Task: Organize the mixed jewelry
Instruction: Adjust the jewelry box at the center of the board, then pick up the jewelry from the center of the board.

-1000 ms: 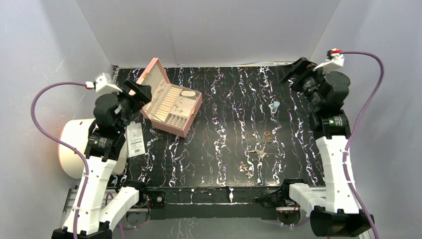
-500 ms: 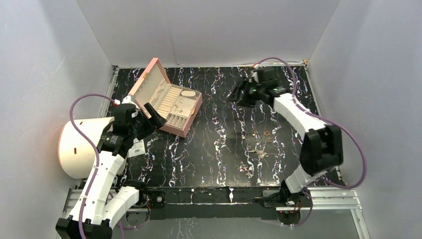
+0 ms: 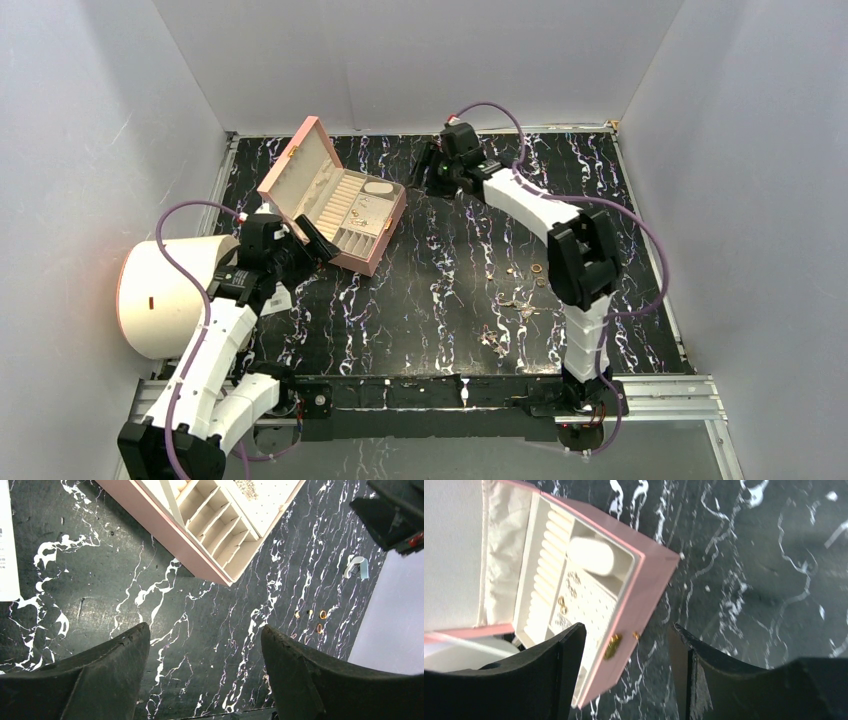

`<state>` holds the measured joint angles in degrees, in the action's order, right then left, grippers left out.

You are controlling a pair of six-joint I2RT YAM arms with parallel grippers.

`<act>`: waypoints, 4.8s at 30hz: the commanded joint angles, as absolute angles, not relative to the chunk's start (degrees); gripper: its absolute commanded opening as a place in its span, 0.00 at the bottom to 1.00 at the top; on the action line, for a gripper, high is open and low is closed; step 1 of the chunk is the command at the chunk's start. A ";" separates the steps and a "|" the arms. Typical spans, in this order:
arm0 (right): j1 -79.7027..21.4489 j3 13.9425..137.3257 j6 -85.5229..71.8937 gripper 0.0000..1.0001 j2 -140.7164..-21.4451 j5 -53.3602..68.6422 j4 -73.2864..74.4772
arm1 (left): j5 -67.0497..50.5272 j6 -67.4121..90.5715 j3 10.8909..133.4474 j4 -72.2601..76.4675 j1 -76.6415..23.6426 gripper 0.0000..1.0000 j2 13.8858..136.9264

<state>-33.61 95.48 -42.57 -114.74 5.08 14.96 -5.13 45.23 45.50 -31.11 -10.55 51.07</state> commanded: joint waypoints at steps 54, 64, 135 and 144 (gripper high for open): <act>-37.91 70.43 -49.40 0.25 -98.20 -2.17 26.98 | -5.94 43.74 43.19 -10.12 -11.60 0.79 70.64; -37.89 64.91 -51.94 0.24 -96.50 6.38 18.83 | -6.69 40.56 48.34 -4.63 -11.69 0.76 78.66; -7.27 56.57 -31.69 0.38 -92.75 -8.61 33.43 | -12.96 39.46 41.22 -14.91 -11.73 0.80 56.06; -7.27 56.40 -32.34 0.34 -94.72 -10.34 31.96 | -9.91 40.62 41.57 -16.46 -11.78 0.79 55.93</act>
<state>-7.25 56.38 -31.68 -93.97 -8.95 33.74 -12.21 39.94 41.28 -15.62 -11.55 56.38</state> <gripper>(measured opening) 0.358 0.794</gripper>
